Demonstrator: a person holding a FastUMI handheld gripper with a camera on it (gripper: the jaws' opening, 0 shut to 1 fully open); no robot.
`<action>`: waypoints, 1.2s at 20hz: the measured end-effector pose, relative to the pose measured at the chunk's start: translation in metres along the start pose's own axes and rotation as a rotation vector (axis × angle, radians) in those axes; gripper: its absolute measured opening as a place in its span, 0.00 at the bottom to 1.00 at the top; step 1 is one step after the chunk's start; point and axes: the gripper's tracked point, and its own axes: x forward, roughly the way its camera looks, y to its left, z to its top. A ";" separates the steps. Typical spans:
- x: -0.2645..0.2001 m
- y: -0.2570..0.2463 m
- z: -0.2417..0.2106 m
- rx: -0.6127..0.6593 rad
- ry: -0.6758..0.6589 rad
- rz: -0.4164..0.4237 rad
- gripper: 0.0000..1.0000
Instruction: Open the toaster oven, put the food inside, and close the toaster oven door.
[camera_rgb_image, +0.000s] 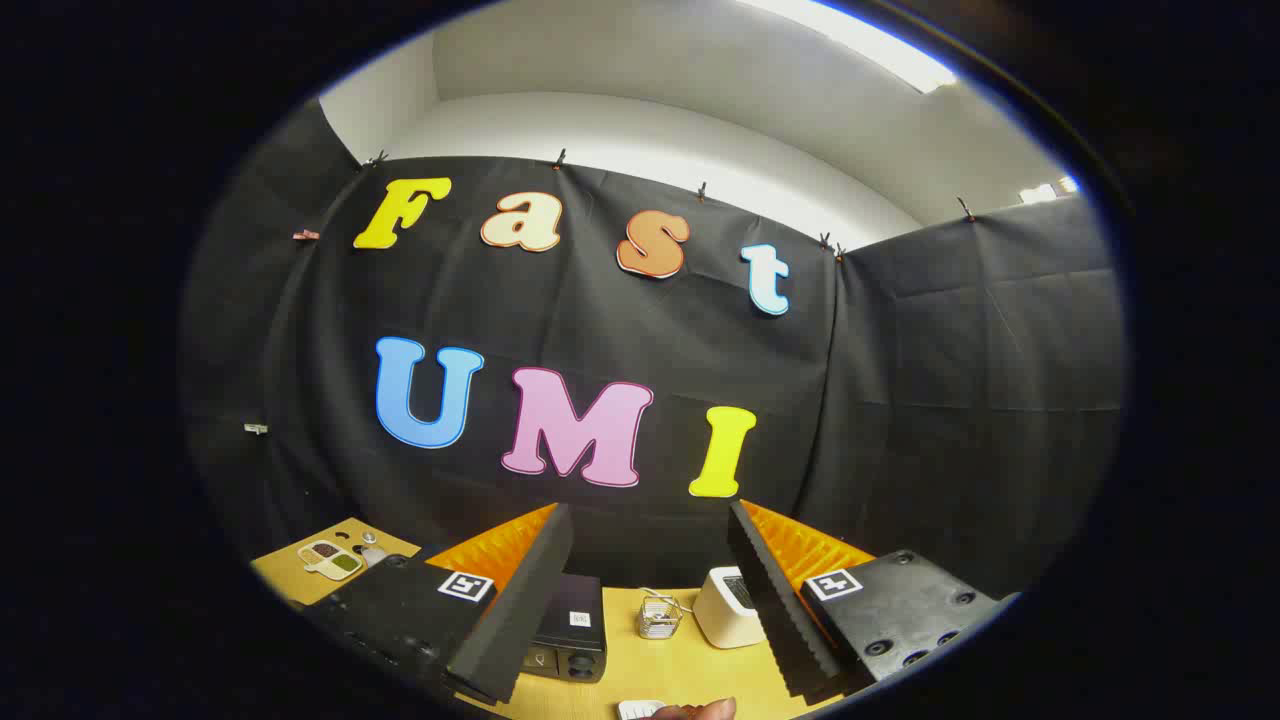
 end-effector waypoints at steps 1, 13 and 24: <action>0.000 0.003 -0.002 0.002 0.001 0.001 0.97; -0.003 0.020 -0.005 0.031 0.002 0.020 0.97; 0.000 0.072 -0.032 0.125 0.038 0.072 0.97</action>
